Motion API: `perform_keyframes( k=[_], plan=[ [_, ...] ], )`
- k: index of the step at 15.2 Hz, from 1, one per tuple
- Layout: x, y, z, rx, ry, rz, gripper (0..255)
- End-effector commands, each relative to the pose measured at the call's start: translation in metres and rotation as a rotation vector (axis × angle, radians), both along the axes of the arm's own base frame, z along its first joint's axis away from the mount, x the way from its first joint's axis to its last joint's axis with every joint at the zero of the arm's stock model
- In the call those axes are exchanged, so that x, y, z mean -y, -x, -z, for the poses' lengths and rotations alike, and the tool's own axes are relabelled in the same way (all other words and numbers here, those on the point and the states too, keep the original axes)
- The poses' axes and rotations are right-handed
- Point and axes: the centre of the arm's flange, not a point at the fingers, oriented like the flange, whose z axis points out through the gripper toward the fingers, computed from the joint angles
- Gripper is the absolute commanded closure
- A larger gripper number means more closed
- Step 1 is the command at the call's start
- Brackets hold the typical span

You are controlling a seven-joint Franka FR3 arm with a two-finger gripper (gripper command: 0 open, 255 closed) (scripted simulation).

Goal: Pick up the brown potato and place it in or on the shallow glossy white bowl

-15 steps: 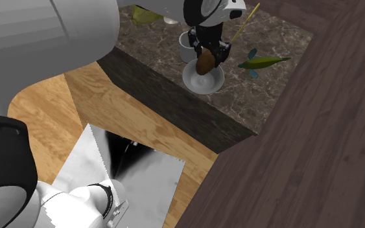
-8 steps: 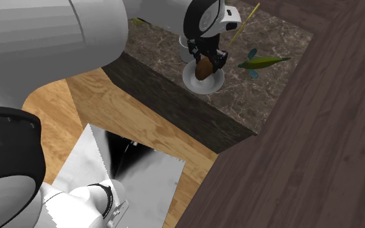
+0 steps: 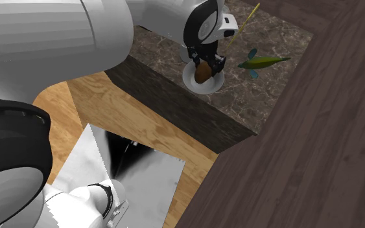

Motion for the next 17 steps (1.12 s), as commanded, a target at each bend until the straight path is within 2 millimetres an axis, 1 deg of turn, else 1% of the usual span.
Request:
perform_keyframes(
  k=[1,3,4,9,12,13,17],
  plan=[
    [0.0,0.0,0.0,0.0,0.0,0.0,255],
    [0.0,0.0,0.0,0.0,0.0,0.0,255],
    [0.0,0.0,0.0,0.0,0.0,0.0,0],
    [0.0,0.0,0.0,0.0,0.0,0.0,0],
    [-0.006,-0.001,-0.039,0.0,0.0,0.0,0],
    [-0.007,-0.001,-0.049,0.0,0.0,0.0,0],
    [-0.007,-0.001,-0.049,0.0,0.0,0.0,0]
  ],
)
